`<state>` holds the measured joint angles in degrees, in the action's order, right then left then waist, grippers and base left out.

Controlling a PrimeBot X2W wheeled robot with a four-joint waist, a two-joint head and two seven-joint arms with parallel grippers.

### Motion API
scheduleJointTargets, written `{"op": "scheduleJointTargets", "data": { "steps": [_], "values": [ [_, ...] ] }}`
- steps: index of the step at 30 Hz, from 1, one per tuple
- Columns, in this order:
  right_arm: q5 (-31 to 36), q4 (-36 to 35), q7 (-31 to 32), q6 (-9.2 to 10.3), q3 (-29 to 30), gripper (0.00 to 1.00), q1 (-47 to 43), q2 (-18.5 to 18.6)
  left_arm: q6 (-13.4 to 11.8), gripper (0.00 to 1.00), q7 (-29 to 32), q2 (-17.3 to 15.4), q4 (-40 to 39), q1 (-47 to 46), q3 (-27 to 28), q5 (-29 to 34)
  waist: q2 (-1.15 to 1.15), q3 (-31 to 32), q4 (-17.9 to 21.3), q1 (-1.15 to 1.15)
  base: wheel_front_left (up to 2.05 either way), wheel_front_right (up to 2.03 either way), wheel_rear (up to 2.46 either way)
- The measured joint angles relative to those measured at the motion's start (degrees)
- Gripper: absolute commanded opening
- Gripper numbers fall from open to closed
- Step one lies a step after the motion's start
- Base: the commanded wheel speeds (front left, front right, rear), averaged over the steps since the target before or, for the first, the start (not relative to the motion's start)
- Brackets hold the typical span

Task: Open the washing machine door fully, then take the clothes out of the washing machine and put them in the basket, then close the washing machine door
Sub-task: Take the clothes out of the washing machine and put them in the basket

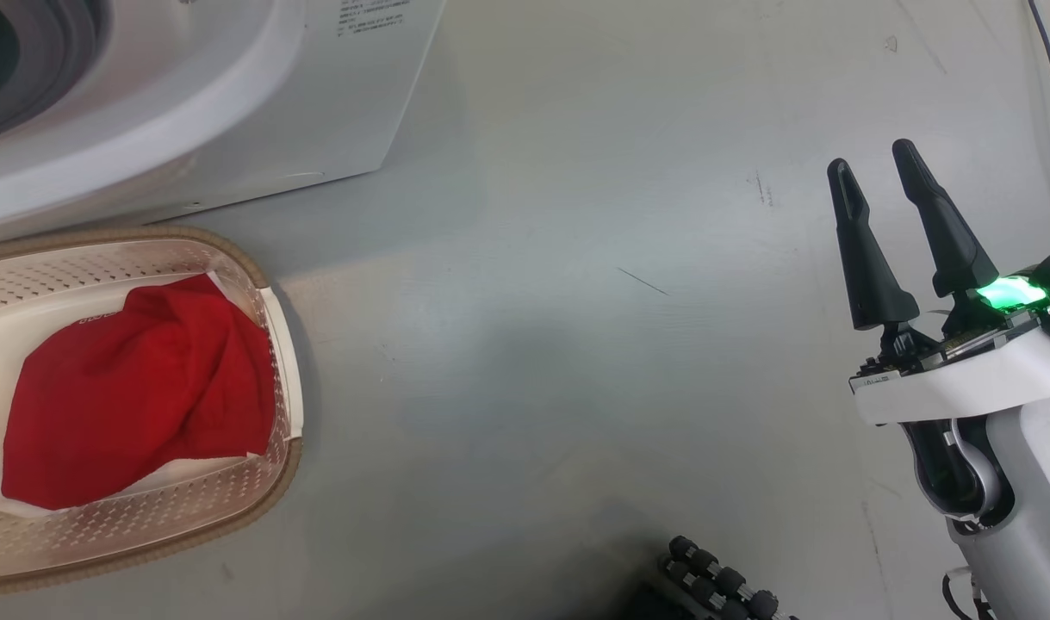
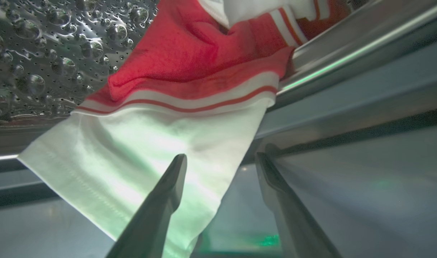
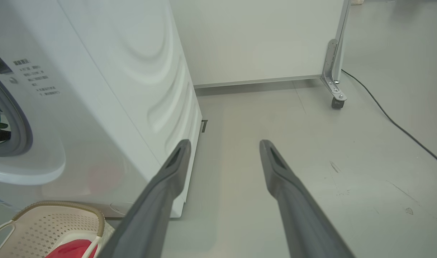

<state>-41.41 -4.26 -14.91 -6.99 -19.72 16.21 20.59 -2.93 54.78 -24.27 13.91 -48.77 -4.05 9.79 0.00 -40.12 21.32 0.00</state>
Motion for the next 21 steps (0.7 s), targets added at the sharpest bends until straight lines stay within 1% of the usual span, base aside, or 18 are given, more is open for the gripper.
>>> {"op": "scheduleJointTargets", "data": {
  "steps": [1, 2, 3, 5, 7, 9, 10, 16, 21],
  "values": [
    [0.0, 0.0, 0.0, 0.0, 0.0, 1.0, 0.02, 0.01, -0.32, 0.88, 0.37, 0.05, -0.05, -0.01, 0.0, 0.0, 0.0, -0.06, -0.01, 0.0, 0.0, 0.0, 0.0],
    [0.0, 0.0, 0.0, 0.0, 0.0, 1.0, 0.03, 0.02, -0.33, 0.86, 0.65, 0.1, -0.12, -0.02, 0.0, 0.07, 0.0, -0.12, -0.03, 0.0, 0.0, 0.0, 0.0],
    [0.0, -0.01, 0.0, 0.0, 0.0, 1.0, 0.05, 0.03, -0.33, 0.87, 0.8, 0.11, -0.25, -0.02, 0.0, 0.15, 0.0, -0.19, -0.03, 0.0, 0.0, 0.0, 0.0],
    [-0.01, -0.01, 0.0, 0.0, 0.0, 1.0, 0.08, 0.07, -0.37, 0.93, 1.15, 0.13, -0.56, -0.03, -0.02, 0.41, 0.0, -0.33, -0.04, 0.0, 0.0, 0.0, 0.0],
    [-0.11, -0.01, 0.0, 0.0, 0.0, 1.0, 0.11, 0.11, -0.76, 0.88, 1.68, 0.13, -0.71, -0.05, 0.03, 0.42, 0.0, -0.47, -0.02, 0.0, 0.0, 0.0, 0.0],
    [-0.34, -0.01, 0.0, 0.0, 0.0, 1.0, 0.18, 0.12, -0.9, 0.25, 2.19, 0.15, -0.87, -0.08, 0.1, 0.58, 0.0, -0.62, 0.0, 0.0, 0.0, 0.0, 0.0],
    [-0.34, -0.01, 0.0, 0.0, 0.0, 1.0, 0.21, 0.12, -0.91, 0.0, 2.32, 0.16, -0.93, -0.12, 0.18, 0.64, 0.0, -0.69, 0.02, 0.0, 0.0, 0.0, 0.0],
    [-0.41, 0.01, -0.01, 0.0, 0.0, 1.0, 0.4, 0.11, -1.67, 0.0, 2.4, 0.09, -1.21, -0.21, 1.27, 0.83, 0.0, -1.04, 0.11, 0.0, 0.0, 0.0, 0.0],
    [-0.41, 0.38, 0.0, 0.0, 0.16, 1.0, 0.87, 0.11, -1.92, 0.0, 1.14, 0.01, -1.3, -0.29, 2.02, 0.83, 0.0, -1.07, 0.03, 0.0, 0.0, 0.0, 0.0]
  ]
}}
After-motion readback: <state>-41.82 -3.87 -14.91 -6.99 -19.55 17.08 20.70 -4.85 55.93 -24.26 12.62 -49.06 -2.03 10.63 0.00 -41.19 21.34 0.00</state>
